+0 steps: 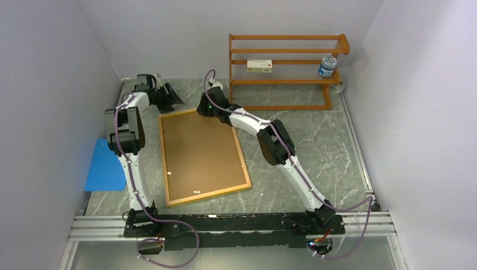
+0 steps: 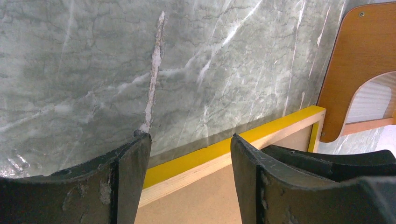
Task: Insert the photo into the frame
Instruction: Install the photo frame at the center of the board.
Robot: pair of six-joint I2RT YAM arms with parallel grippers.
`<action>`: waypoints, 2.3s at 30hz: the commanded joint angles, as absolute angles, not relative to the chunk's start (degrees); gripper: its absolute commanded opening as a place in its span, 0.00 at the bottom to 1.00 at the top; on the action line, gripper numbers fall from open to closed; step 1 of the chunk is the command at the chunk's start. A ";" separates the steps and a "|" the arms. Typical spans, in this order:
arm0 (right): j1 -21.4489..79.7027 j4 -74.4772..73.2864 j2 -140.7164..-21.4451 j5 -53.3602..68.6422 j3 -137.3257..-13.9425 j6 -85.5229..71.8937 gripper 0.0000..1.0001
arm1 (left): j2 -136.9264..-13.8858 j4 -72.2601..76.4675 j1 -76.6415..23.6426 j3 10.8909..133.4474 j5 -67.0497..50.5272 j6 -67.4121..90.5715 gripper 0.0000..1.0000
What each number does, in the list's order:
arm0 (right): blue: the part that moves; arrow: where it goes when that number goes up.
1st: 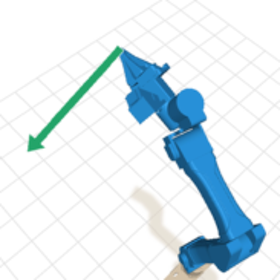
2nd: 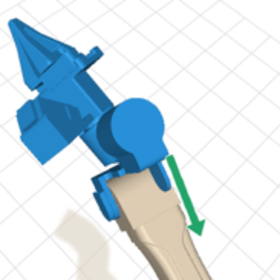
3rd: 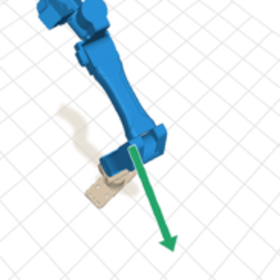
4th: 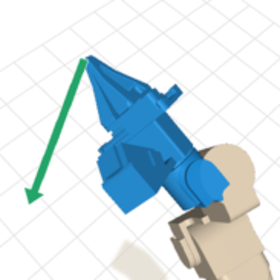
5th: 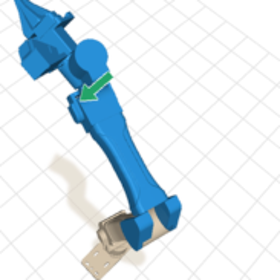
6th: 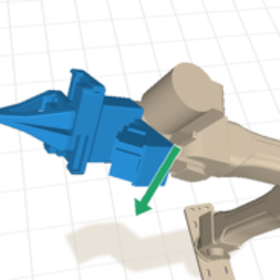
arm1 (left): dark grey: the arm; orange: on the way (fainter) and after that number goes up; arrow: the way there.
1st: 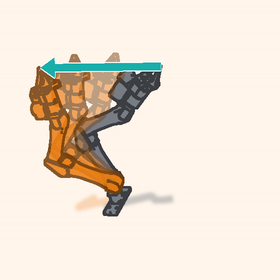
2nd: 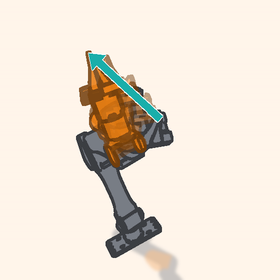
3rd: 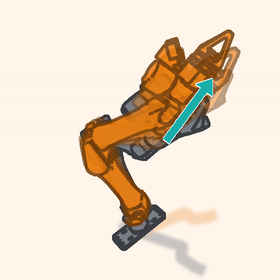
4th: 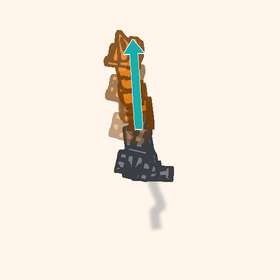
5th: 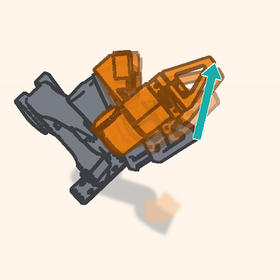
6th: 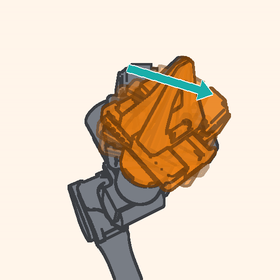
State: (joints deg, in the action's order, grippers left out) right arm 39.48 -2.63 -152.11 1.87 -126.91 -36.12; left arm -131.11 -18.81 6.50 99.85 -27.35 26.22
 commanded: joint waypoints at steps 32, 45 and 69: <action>43.63 -17.75 -120.46 9.98 -102.58 -25.20 0.54 | -113.08 -45.03 6.77 94.29 -8.83 31.23 0.74; 58.13 -22.89 -118.99 20.80 -91.62 -18.56 0.41 | -95.46 -42.41 6.77 66.20 -7.50 31.42 0.63; 64.84 -26.74 -121.65 23.40 -89.82 -16.42 0.39 | -98.47 -49.14 6.77 62.49 0.97 33.65 0.47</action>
State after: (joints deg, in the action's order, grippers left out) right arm 64.77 -26.70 -121.82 21.65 -90.24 -17.39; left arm -97.65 -48.34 6.68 62.30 -0.30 32.62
